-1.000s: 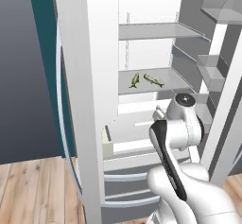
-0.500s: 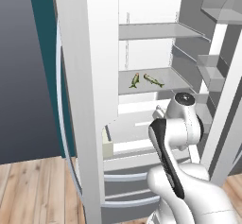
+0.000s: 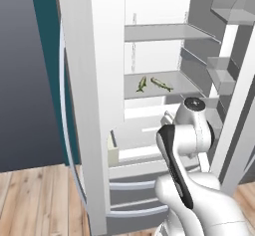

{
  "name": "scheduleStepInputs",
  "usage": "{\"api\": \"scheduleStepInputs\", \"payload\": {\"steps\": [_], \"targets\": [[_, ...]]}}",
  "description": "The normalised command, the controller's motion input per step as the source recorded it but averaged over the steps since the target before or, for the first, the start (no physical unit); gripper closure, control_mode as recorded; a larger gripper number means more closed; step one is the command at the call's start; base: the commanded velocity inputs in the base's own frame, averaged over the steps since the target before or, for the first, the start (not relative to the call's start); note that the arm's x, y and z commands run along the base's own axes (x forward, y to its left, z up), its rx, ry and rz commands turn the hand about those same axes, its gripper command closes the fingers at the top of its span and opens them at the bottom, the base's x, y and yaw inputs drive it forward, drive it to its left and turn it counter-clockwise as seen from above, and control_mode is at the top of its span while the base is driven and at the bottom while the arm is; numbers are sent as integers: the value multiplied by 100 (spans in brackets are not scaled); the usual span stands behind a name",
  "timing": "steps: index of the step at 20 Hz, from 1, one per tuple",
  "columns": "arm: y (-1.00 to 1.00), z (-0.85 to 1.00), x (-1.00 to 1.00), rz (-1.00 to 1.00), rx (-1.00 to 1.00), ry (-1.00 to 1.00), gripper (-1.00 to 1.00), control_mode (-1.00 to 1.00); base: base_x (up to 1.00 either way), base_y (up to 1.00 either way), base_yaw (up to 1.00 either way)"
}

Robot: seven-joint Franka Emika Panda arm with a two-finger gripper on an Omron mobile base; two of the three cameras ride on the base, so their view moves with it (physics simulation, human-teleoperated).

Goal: Gather the potato and avocado from the fridge and place them on a tray on the dining counter. Then gather the fishs from the fridge and place them on the other tray.

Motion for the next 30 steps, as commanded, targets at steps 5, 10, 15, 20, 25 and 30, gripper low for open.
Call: {"api": "scheduleStepInputs", "payload": {"steps": [5,10,15,20,25,30], "targets": [[0,0,0,0,0,0,100,100,-71,0,0],[0,0,0,0,0,0,100,100,-69,0,0],[0,0,0,0,0,0,100,100,-54,0,-1],[0,0,0,0,0,0,100,100,-42,-29,-16],[0,0,0,0,0,0,100,100,-14,-70,-41],[0,0,0,0,0,0,100,100,0,-100,-53]]}}
